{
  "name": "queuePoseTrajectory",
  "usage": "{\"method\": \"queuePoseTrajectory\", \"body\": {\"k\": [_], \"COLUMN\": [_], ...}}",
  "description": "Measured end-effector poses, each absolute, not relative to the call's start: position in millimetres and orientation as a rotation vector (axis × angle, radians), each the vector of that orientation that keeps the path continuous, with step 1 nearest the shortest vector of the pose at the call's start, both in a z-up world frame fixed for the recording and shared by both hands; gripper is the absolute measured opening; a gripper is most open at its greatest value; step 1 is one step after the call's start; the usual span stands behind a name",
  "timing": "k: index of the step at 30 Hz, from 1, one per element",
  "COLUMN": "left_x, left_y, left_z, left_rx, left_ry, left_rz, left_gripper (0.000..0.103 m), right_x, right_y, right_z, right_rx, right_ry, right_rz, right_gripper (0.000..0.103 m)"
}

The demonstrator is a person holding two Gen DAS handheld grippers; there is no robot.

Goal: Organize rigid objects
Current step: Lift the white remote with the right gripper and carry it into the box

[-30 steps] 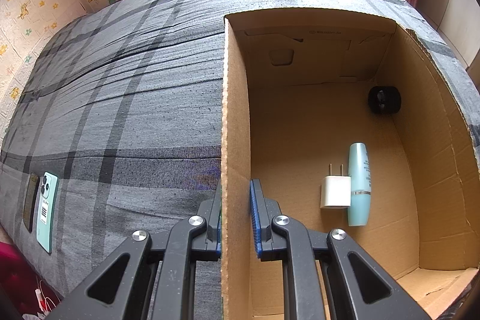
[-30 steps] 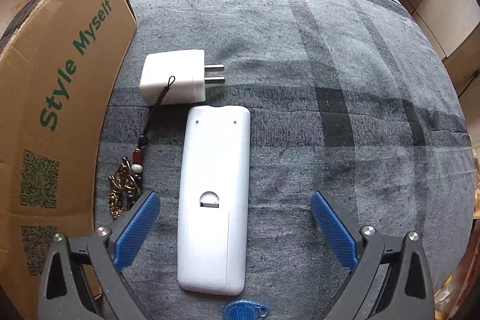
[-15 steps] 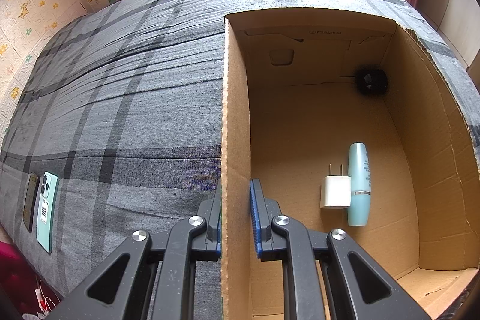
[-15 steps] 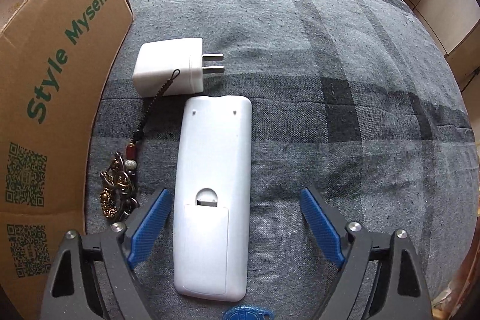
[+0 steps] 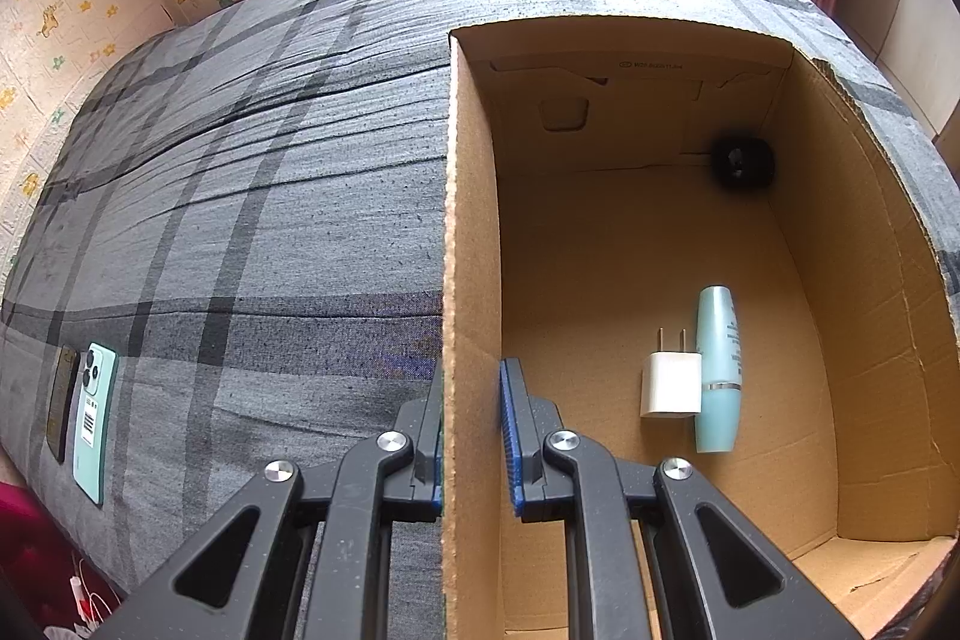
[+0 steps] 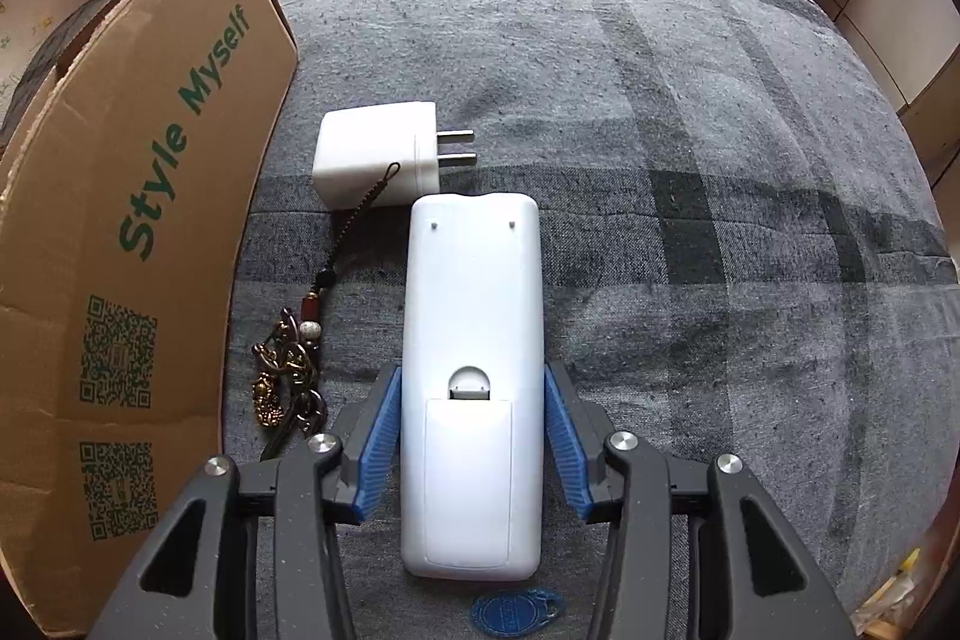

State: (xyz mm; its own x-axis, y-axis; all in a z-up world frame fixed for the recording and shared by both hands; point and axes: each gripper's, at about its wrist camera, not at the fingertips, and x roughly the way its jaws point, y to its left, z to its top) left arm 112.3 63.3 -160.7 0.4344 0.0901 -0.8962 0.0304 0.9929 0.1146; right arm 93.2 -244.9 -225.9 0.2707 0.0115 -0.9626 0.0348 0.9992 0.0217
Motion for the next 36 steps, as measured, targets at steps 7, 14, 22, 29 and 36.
{"method": "queuePoseTrajectory", "body": {"k": [7, 14, 22, 29, 36], "left_x": [112.4, 112.6, 112.9, 112.8, 113.2], "left_y": [63.5, 63.6, 63.2, 63.4, 62.9], "left_z": [-160.2, -160.4, -160.8, -160.7, -160.6], "left_rx": [0.12, 0.119, 0.119, 0.118, 0.118], "left_ry": [1.122, 1.123, 1.123, 1.123, 1.123], "left_rz": [0.038, 0.037, 0.036, 0.036, 0.036], "left_gripper": [0.016, 0.015, 0.016, 0.015, 0.015], "right_x": [95.9, 100.9, 106.9, 109.2, 112.1], "right_y": [-250.3, -254.1, -234.4, -219.6, -199.4], "right_z": [-207.9, -183.0, -147.2, -122.5, -100.8], "right_rx": [0.056, 0.057, 0.024, -0.002, -0.026], "right_ry": [1.287, 1.253, 1.201, 1.16, 1.125], "right_rz": [-0.011, -0.003, 0.025, 0.057, 0.099], "right_gripper": [0.049, 0.049, 0.049, 0.049, 0.049]}}
